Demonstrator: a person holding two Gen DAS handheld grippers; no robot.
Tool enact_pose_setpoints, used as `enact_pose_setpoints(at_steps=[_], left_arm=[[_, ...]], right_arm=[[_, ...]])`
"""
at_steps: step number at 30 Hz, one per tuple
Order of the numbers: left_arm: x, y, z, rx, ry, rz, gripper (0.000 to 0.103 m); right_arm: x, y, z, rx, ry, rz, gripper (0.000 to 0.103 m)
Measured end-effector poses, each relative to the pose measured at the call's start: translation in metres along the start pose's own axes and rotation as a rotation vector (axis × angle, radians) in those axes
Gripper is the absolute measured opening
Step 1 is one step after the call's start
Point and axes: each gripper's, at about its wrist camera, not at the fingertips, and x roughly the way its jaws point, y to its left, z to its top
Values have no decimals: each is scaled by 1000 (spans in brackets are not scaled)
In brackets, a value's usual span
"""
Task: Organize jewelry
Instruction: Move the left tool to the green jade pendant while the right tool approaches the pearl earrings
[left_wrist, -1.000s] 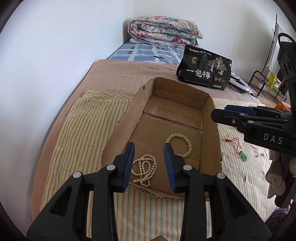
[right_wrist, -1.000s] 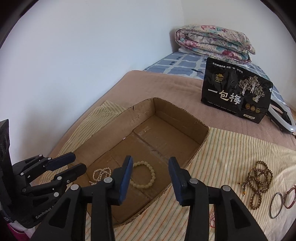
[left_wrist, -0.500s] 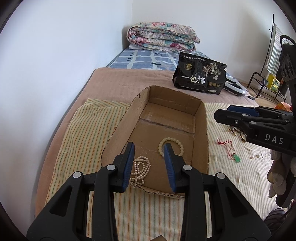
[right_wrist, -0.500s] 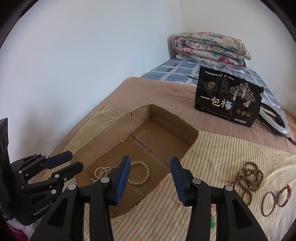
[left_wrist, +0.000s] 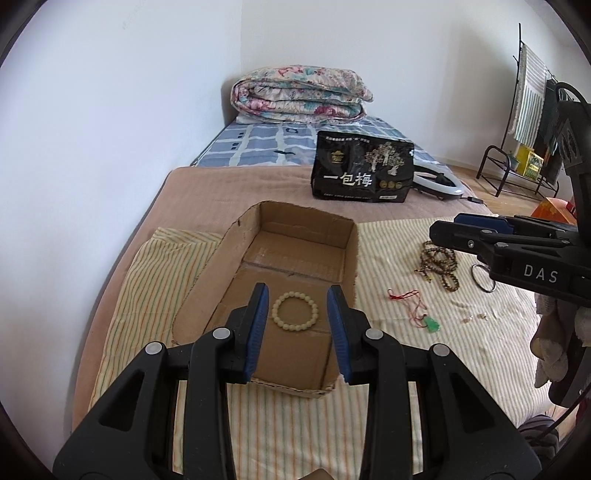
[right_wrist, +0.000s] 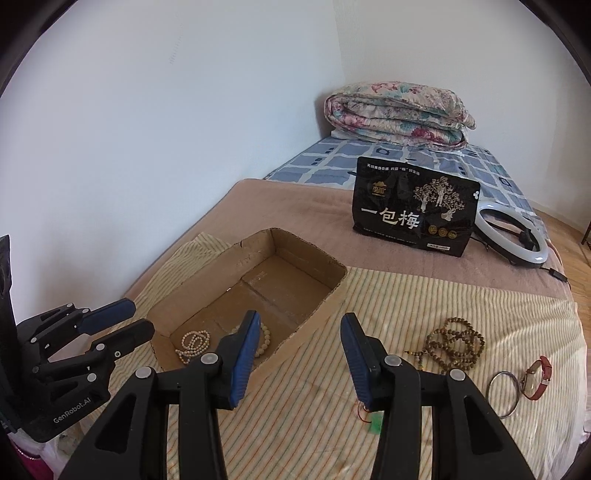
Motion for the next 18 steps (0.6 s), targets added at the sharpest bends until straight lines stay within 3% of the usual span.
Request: enact_pose_setpoints(at_steps=[18], left_arm=[[-1, -71, -5, 62, 13, -98, 32]], right_arm=[[-82, -87, -42, 62, -53, -123, 48]])
